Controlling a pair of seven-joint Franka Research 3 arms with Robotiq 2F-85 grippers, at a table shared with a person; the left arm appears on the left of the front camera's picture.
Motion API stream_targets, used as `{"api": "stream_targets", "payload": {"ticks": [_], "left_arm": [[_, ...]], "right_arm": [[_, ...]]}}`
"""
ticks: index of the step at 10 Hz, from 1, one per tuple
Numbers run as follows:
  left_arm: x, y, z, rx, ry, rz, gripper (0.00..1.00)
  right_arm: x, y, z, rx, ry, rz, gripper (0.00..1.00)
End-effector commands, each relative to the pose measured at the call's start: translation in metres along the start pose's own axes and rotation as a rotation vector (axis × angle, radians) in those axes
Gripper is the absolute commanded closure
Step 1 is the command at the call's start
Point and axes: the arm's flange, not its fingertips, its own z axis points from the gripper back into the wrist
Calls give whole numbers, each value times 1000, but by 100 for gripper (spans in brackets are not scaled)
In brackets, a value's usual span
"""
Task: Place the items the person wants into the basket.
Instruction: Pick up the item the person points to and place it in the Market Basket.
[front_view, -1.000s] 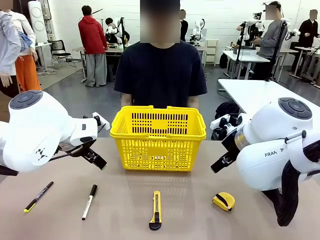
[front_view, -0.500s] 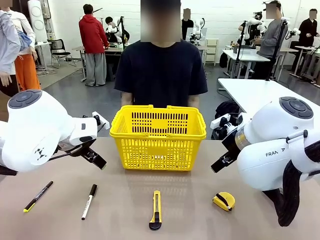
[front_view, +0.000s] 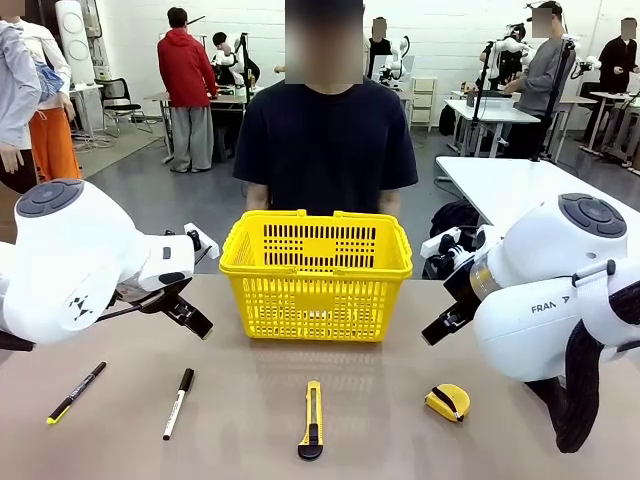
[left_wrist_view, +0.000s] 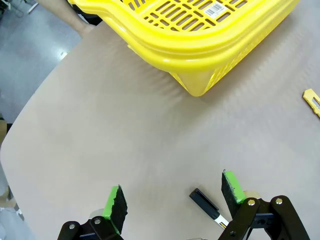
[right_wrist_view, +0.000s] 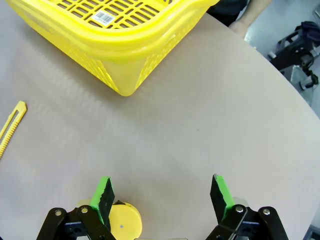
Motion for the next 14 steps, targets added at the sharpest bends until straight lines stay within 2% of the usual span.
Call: {"api": "stream_targets", "payload": {"ticks": [1, 6, 7, 9, 10, 11, 13, 14], "left_arm": [[0, 0, 0, 0, 0, 0, 0], [0, 0, 0, 0, 0, 0, 0], [6, -6, 57, 50, -27, -62, 0], [9, -13, 148, 135, -112, -95, 0], [19, -7, 190, 164, -114, -141, 0], [20, -17, 225, 189, -126, -150, 0], [37, -15, 271, 215, -151, -148, 0], [39, -19, 280, 222, -167, -157, 0]], "right_arm": [[0, 0, 0, 0, 0, 0, 0], [0, 0, 0, 0, 0, 0, 0], [12, 16, 54, -44, -43, 31, 0], [31, 33, 153, -127, -18, 102, 0], [49, 38, 195, -163, -14, 93, 0], [59, 49, 240, -204, -3, 120, 0], [79, 72, 287, -297, -21, 133, 0], [83, 76, 292, -317, -22, 135, 0]]}}
